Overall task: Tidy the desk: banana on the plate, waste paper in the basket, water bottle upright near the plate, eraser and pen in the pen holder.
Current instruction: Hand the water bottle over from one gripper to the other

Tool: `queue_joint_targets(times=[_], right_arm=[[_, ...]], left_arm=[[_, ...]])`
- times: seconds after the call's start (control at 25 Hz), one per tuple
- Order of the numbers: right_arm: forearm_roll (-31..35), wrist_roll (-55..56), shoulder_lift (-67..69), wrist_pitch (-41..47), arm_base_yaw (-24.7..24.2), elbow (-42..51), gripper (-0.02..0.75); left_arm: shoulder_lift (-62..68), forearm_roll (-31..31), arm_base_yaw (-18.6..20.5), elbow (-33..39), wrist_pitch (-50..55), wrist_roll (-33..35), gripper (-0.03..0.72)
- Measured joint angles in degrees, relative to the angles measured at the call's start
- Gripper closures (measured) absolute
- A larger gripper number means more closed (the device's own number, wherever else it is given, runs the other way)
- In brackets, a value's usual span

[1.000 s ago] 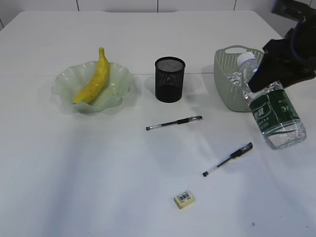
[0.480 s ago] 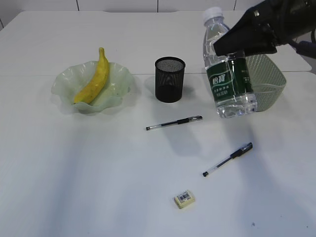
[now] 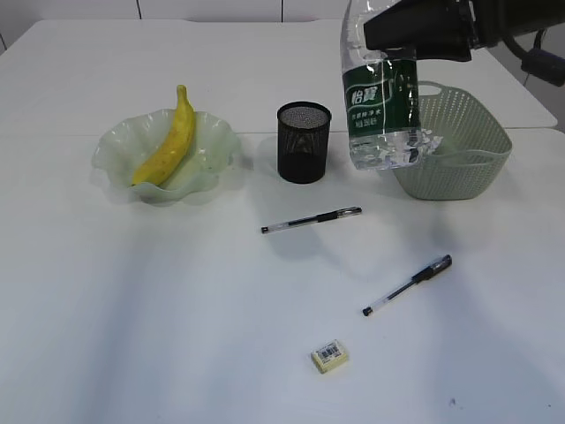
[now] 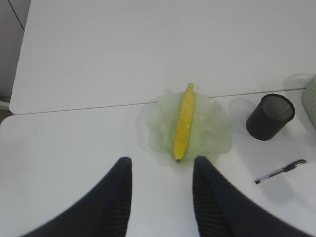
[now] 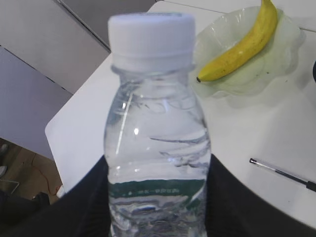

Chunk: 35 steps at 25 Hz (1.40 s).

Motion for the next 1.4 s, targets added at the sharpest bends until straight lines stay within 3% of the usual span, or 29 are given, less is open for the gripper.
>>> queue_joint_targets(times=[0.48, 1.16, 1.4], right_arm=[[8.5, -1.5, 0.0, 0.0, 0.0, 0.0, 0.379], [9.7, -6.4, 0.0, -0.9, 1.5, 0.0, 0.379], [9.9, -7.8, 0.0, -0.8, 3.5, 0.0, 0.379]], left_arm=[[0.0, 0.0, 0.0, 0.0, 0.0, 0.0, 0.402], [1.9, -4.7, 0.0, 0.0, 0.0, 0.3, 0.426], [3.8, -10.2, 0.0, 0.0, 0.0, 6.0, 0.440]])
